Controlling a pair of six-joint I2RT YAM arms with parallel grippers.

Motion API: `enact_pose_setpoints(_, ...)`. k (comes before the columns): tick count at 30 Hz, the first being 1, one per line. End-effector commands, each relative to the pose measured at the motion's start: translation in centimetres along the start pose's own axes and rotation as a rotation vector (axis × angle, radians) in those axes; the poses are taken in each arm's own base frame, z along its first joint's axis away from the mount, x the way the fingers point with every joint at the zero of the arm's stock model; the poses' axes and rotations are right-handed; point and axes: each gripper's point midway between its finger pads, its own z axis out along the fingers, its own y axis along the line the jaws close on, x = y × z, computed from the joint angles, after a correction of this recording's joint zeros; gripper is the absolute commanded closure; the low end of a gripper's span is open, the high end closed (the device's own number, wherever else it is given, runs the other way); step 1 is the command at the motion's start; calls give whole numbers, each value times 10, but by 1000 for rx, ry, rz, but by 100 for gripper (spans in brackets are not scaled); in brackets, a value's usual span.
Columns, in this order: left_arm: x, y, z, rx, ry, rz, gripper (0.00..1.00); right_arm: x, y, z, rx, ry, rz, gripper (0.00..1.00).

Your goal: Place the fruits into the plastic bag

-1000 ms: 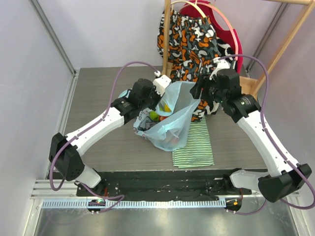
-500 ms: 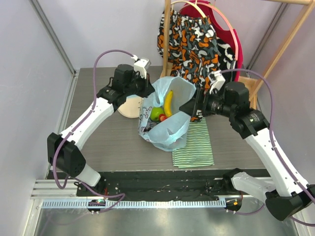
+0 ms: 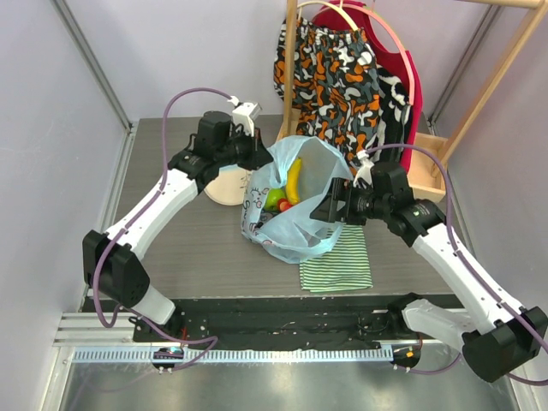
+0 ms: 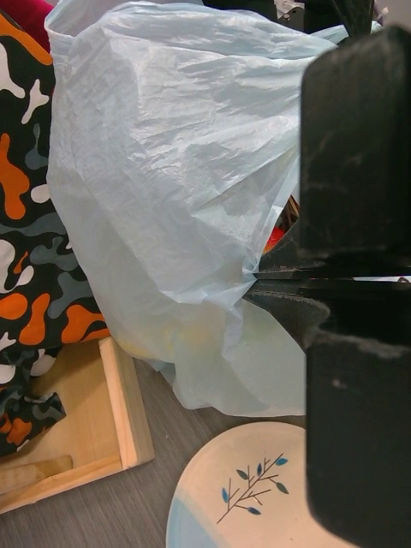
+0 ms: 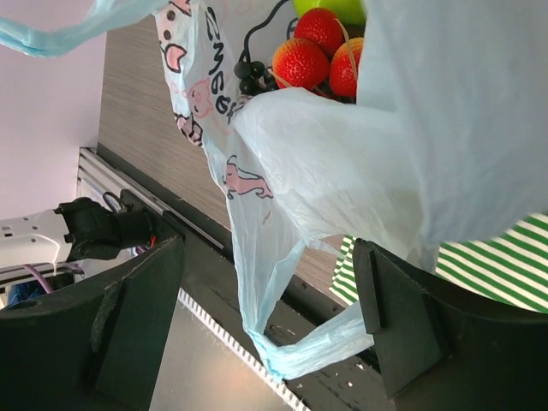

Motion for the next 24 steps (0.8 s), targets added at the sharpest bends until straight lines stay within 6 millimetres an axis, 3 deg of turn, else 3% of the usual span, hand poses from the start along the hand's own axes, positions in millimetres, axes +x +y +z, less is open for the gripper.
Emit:
enact_pose_setpoints(1,-18,-1,-4,15,-51,3,100,-18,17,-24,1,-72,-45,12)
enact_pose_setpoints(6,-18,1,-6,11,-51,1,100,-36,41,-58,-34,-172,-67,12)
enact_pose_setpoints(10,-18,0,-6,12,-54,1,100,-37,31,-70,49,-204,-51,12)
enact_pose_setpoints(14,-18,0,-7,13,-54,-5,100,-20,10,-54,101,-140,2,14)
enact_pose_setpoints(17,-18,0,-7,14,-54,-7,100,-8,5,-31,59,-95,46,16)
enact_pose_setpoints(24,-18,3,-9,3,-53,-10,100,-2,37,-10,-156,-77,102,18)
